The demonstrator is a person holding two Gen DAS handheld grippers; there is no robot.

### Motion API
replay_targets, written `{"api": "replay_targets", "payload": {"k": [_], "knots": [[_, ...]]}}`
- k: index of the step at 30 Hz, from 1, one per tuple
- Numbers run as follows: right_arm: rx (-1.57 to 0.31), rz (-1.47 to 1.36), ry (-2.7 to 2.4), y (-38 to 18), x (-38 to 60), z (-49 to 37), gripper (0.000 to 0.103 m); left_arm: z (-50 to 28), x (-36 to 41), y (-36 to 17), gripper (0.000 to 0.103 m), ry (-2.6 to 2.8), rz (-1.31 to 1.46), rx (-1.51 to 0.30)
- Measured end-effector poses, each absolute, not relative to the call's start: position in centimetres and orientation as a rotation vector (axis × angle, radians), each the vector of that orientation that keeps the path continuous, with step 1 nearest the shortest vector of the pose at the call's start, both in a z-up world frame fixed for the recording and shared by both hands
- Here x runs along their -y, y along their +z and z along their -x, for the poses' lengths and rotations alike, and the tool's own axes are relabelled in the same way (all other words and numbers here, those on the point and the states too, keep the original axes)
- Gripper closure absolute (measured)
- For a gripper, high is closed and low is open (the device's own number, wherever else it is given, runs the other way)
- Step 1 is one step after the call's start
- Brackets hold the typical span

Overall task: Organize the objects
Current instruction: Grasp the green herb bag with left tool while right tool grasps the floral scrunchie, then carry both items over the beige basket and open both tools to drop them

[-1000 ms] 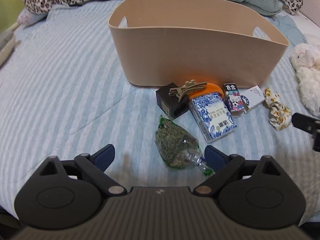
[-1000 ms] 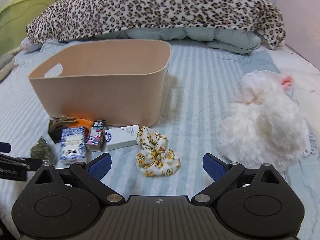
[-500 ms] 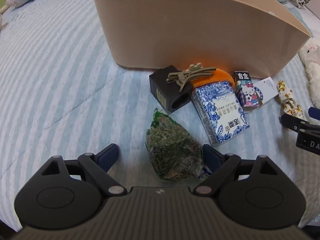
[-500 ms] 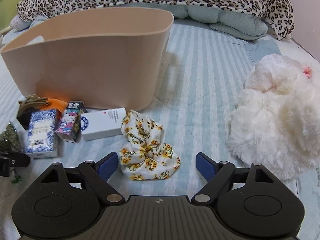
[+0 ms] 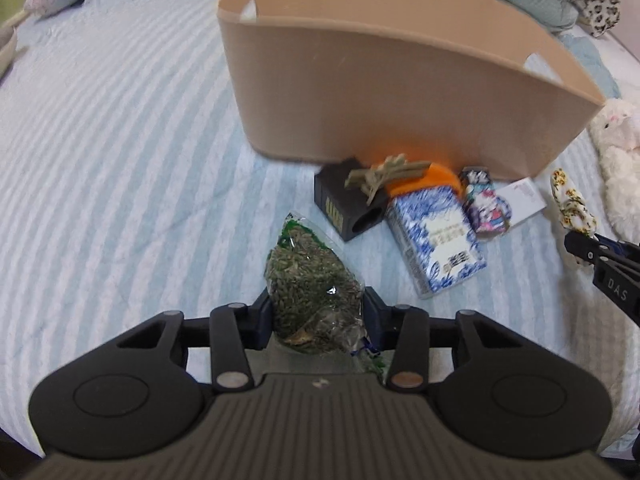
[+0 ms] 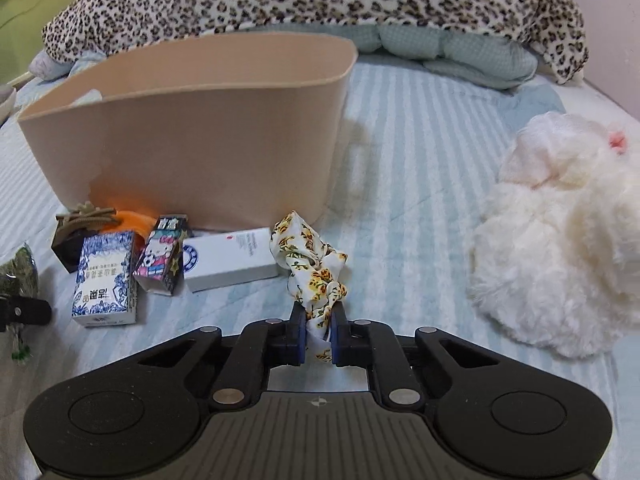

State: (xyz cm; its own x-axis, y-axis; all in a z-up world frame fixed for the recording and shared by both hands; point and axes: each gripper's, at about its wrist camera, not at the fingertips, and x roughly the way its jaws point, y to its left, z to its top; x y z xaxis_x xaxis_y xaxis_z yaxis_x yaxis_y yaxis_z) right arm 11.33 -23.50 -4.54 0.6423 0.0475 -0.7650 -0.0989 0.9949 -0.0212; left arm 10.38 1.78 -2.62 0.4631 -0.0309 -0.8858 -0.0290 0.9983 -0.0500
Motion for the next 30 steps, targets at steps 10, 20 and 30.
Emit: {"api": "replay_targets", "payload": {"k": [10,20,30], "knots": [[-0.710,-0.051,0.058,1.6,26.0,-9.5,0.093,-10.3,-3.1,3.2,0.057,-0.004,0.049,-0.914],[-0.546,-0.122,0.070,6.9,25.4,-10.5,0.093,-11.5,-2.7,9.1,0.057,0.036,0.021,-0.718],[-0.494,-0.150,0.082,8.0,23.1,-14.8,0.092,-18.1,-0.9,11.2,0.057,0.054,0.012,-0.564]]}}
